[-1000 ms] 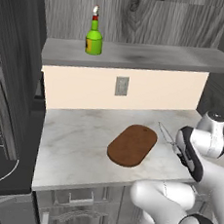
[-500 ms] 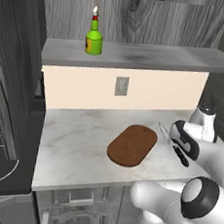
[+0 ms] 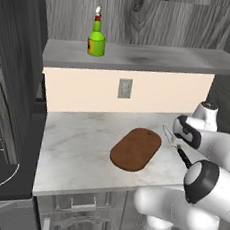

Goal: Move the cutting board and knife to the sink. Then move spray from the cabinet to the counter.

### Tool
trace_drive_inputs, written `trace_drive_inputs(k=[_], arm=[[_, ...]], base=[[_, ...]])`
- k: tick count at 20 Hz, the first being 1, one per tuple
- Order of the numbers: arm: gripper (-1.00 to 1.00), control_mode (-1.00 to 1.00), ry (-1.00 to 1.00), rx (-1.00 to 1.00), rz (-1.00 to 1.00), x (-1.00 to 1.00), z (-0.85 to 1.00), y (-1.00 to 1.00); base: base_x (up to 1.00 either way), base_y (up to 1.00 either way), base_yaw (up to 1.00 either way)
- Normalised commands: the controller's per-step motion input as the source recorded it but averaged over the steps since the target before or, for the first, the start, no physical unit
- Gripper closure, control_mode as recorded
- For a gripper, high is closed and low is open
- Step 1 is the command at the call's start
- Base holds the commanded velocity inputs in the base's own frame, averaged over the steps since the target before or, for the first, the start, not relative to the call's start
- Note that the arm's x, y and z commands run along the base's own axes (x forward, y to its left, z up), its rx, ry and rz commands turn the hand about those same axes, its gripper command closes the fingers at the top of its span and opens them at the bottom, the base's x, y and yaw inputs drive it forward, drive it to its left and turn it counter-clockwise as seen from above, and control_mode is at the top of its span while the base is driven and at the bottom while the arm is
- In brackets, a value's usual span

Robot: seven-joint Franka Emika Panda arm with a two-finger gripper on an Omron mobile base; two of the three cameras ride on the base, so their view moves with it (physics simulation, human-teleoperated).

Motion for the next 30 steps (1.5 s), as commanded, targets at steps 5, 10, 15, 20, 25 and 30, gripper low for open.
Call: trace_drive_inputs(k=[5, 10, 15, 20, 25, 30], arm=[[-1.00, -1.00, 0.03, 0.04, 0.00, -0.10, -0.18, -0.10], [-1.00, -1.00, 0.04, 0.01, 0.00, -0.01, -0.43, -0.07], [-1.00, -1.00, -0.02, 0.00, 0.00, -0.02, -0.32, -0.02], [-1.00, -1.00, -0.03, -0.01, 0.00, 0.00, -0.33, 0.00], [-1.00, -1.00, 0.00, 0.00, 0.00, 0.02, -0.33, -0.02], [-1.00, -1.00, 0.00, 0.00, 0.00, 0.08, -0.33, -0.09]], base=[[0.00, 0.00, 0.00], [0.00, 0.00, 0.00], [0.00, 0.00, 0.00], [0.00, 0.00, 0.00], [0.00, 0.00, 0.00], [0.00, 0.00, 0.00]])
